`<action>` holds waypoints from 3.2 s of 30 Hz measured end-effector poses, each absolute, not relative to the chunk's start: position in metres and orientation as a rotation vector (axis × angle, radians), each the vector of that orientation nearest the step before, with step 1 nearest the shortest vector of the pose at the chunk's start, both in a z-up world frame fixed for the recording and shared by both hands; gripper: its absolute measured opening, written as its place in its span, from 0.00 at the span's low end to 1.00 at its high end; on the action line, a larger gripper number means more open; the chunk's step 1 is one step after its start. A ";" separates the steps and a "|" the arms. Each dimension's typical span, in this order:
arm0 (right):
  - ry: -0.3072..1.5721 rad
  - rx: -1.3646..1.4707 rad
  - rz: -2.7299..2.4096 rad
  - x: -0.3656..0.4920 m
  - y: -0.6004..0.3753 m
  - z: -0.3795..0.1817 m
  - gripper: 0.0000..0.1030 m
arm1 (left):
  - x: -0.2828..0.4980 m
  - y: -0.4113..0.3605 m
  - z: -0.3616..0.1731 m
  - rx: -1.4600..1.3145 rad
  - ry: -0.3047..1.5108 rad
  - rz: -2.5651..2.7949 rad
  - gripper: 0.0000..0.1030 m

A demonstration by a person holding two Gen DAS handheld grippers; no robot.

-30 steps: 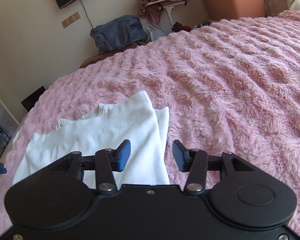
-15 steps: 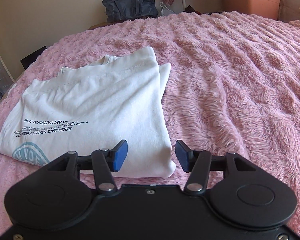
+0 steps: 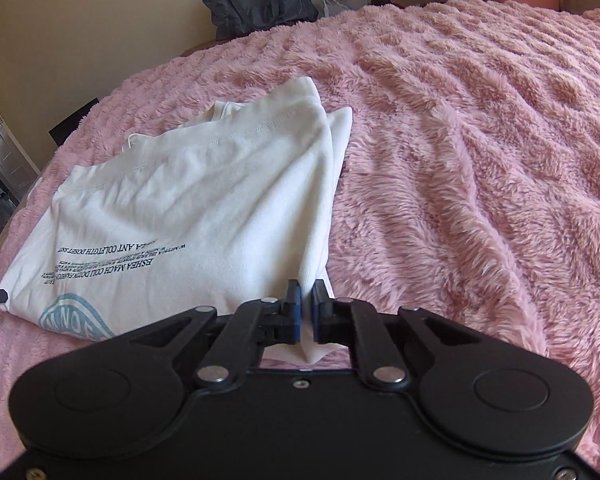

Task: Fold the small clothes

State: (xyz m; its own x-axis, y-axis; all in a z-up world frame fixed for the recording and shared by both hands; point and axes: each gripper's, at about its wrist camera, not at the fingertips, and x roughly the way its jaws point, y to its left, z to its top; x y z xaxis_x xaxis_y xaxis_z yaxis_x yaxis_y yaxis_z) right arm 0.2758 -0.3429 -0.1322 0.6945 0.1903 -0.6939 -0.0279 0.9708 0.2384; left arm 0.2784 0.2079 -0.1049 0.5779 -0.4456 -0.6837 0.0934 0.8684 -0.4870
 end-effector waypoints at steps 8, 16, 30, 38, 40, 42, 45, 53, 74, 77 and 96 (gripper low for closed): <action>0.860 0.234 0.079 0.267 -0.360 -0.148 0.05 | 0.284 0.212 -0.154 -0.443 1.078 -0.223 0.06; 0.885 0.245 0.050 0.269 -0.359 -0.166 0.15 | 0.289 0.214 -0.137 -0.419 1.098 -0.200 0.24; 0.621 0.086 0.133 0.348 -0.313 -0.105 0.40 | 0.391 0.177 -0.086 -0.318 0.778 -0.264 0.35; 0.628 0.091 0.109 0.423 -0.298 -0.122 0.40 | 0.465 0.182 -0.114 -0.520 0.743 -0.192 0.38; 0.654 0.107 0.093 0.436 -0.300 -0.130 0.39 | 0.475 0.186 -0.123 -0.534 0.748 -0.168 0.38; 0.679 0.112 0.074 0.447 -0.302 -0.141 0.38 | 0.483 0.188 -0.134 -0.520 0.771 -0.161 0.38; 0.697 0.116 0.066 0.454 -0.305 -0.153 0.33 | 0.486 0.181 -0.148 -0.418 0.798 -0.156 0.37; 0.695 0.101 0.061 0.455 -0.303 -0.161 0.32 | 0.483 0.175 -0.140 -0.381 0.772 -0.169 0.35; 0.700 0.182 0.180 0.275 -0.310 -0.124 0.48 | 0.252 0.235 -0.145 -0.274 0.861 -0.435 0.40; 0.718 0.180 0.137 0.267 -0.317 -0.127 0.48 | 0.246 0.222 -0.155 -0.184 0.876 -0.457 0.40; 0.797 0.155 0.076 0.255 -0.330 -0.148 0.53 | 0.245 0.172 -0.132 0.323 0.765 -0.417 0.04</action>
State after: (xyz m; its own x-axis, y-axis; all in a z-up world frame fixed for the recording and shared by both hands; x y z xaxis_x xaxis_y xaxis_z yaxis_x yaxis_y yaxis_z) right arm 0.2552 -0.3302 -0.1475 0.6968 0.1266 -0.7060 -0.0094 0.9858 0.1675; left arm 0.2454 0.1723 -0.1320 0.6467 -0.2445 -0.7225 0.4746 0.8705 0.1302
